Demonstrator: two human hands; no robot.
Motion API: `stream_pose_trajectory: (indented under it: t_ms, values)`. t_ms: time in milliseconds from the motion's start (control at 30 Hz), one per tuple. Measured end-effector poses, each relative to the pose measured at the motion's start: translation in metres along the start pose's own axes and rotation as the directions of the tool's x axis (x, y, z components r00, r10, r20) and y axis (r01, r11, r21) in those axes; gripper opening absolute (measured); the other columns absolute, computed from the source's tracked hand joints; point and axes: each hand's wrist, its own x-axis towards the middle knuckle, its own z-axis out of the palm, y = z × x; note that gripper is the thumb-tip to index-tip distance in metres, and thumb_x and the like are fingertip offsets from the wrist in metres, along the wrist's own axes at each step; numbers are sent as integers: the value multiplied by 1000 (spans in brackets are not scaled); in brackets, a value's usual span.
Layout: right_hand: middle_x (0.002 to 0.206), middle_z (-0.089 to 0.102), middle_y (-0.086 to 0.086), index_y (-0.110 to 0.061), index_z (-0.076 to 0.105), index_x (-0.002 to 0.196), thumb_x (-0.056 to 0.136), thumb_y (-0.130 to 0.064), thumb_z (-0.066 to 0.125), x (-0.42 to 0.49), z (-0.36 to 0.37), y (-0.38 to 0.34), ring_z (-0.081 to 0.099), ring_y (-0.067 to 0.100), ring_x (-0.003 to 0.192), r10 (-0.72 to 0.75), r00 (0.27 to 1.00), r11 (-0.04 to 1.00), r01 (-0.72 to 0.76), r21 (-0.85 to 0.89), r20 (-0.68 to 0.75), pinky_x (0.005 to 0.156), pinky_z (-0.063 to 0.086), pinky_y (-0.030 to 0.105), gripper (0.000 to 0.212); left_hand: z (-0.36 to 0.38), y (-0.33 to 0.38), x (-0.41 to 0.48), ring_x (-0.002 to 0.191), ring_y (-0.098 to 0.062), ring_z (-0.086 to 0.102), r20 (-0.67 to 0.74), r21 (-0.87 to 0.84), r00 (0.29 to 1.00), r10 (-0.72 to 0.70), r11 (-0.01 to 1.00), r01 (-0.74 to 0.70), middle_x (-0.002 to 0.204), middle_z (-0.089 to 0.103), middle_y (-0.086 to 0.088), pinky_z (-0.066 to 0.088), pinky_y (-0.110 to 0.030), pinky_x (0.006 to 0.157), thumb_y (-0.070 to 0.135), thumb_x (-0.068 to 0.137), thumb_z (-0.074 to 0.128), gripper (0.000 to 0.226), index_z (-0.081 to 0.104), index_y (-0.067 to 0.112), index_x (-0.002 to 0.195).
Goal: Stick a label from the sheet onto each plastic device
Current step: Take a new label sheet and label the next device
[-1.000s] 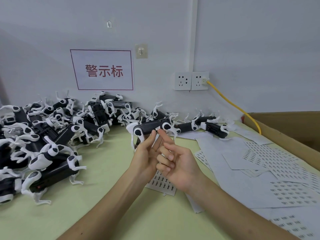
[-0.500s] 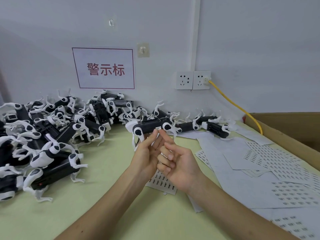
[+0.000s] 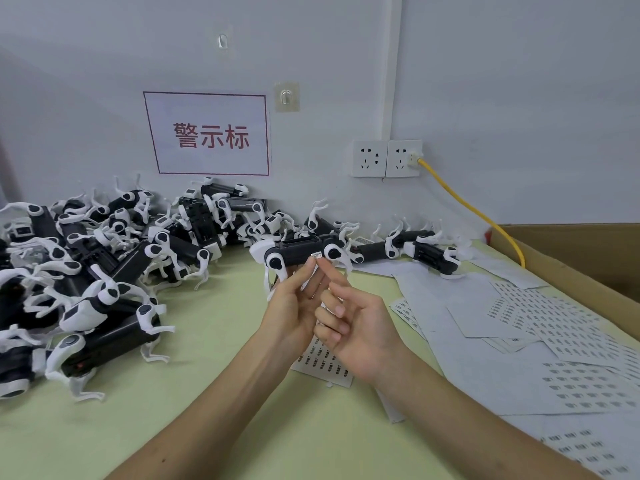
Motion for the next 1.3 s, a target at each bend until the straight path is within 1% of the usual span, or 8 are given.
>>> stream_pose_trajectory:
  t_ms: [167,300,467,667,767,900,1067,1300]
  values:
    - [56,32,-1,-20,64,132,87,-10,50,1,-1,1,25,10,42,-4,1000,1000,4,6,-1,41,24,22,49,2,1,-1,56,-18,68,-7,9,1000,-3,1000,3,96,75,2,48,-28,41,40,81,72,23,79,18,80]
    - [56,34,-1,-19,66,130,88,-10,50,1,-2,1,25,10,43,-6,1000,1000,6,15,-3,40,26,22,45,2,2,-2,53,-23,64,-17,42,1000,-25,999,26,84,70,0,46,-28,40,43,84,70,34,71,15,102]
    - [56,35,-1,-20,67,129,86,-11,51,1,-2,2,25,10,43,-8,1000,1000,8,13,-4,40,26,22,46,1,2,-3,48,-26,59,-14,46,1000,-24,999,25,83,71,0,44,-28,39,42,86,69,27,74,15,88]
    - [56,34,-1,-21,67,128,85,-12,54,2,-3,2,24,10,43,-5,1000,1000,5,2,-24,42,24,22,46,0,3,-2,82,-19,71,-18,-11,1000,12,1000,-13,106,77,1,51,-30,52,37,83,72,14,68,23,84]
    - [56,33,-2,-23,65,131,85,-13,54,2,-3,2,24,10,43,6,1000,1000,-6,-2,-12,43,23,22,48,0,3,-3,69,-18,71,-3,3,1000,22,1000,-22,108,76,1,51,-30,48,38,81,72,19,67,21,90]
    - [56,33,-1,-23,69,127,86,-13,54,1,-2,1,25,11,45,6,1000,1000,-6,6,2,43,23,22,45,0,1,-3,50,-22,64,30,44,999,21,999,-23,101,76,2,47,-29,41,41,85,70,23,77,21,76]
    - [57,34,-2,-24,68,127,87,-13,52,0,-1,1,24,11,45,10,1000,1000,-10,9,0,45,21,23,45,0,0,-2,47,-24,59,30,68,999,26,997,-28,83,72,1,44,-27,36,43,86,70,25,77,19,84]
    - [56,34,-2,-24,66,130,86,-13,52,-1,-1,1,25,11,45,22,999,1000,-22,0,26,44,23,22,47,-3,-1,2,49,-20,62,39,46,999,36,998,-38,98,76,3,47,-27,39,44,85,71,26,79,21,78]
